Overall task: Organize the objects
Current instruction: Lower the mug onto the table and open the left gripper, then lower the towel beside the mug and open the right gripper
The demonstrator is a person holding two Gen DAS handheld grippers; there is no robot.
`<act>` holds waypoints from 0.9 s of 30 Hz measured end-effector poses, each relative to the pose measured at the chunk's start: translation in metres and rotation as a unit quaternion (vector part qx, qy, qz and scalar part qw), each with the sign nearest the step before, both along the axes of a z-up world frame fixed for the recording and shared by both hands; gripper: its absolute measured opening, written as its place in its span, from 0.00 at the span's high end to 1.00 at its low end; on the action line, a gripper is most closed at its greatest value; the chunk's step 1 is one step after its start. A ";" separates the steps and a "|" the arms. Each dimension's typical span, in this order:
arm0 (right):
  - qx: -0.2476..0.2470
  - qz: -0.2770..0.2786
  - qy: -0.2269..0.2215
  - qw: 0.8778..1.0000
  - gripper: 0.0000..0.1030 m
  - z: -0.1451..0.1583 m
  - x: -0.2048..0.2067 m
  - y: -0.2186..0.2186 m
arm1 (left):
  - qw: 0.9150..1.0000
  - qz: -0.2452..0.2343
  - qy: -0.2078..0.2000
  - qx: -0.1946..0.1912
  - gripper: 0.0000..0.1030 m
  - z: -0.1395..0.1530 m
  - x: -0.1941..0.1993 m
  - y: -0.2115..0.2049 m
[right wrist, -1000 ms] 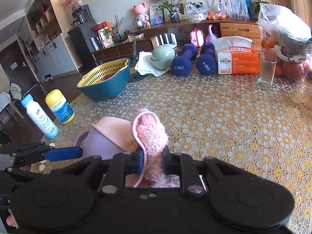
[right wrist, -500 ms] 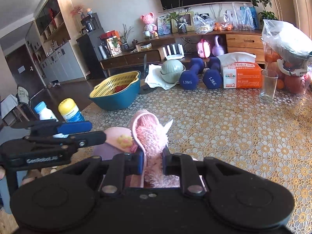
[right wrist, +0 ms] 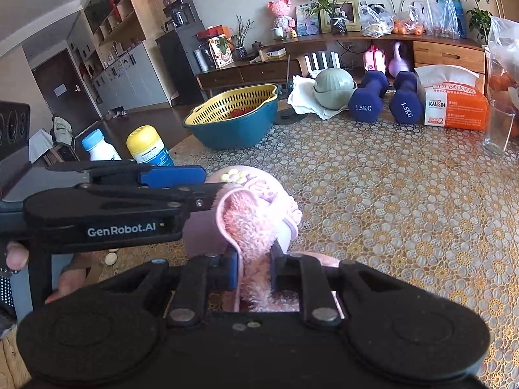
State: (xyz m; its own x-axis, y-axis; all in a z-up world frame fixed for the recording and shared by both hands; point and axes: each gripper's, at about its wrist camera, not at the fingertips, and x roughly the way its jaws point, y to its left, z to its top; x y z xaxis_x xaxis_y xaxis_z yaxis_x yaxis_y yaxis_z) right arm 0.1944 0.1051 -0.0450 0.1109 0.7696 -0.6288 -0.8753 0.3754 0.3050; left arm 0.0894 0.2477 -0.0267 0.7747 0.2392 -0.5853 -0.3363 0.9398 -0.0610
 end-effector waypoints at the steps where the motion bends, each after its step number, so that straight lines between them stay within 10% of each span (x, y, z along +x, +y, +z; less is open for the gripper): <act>1: -0.001 -0.002 0.002 1.000 0.83 -0.002 0.002 -0.001 | 1.000 0.000 -0.001 -0.001 0.54 0.000 0.000 0.000; 19: -0.071 -0.086 -0.045 0.993 0.80 -0.022 0.033 -0.016 | 1.000 0.008 -0.003 -0.023 0.54 0.000 -0.009 0.001; 27: -0.053 -0.107 -0.021 0.993 0.51 -0.017 0.044 -0.038 | 0.999 0.022 -0.002 -0.031 0.54 -0.001 -0.018 -0.001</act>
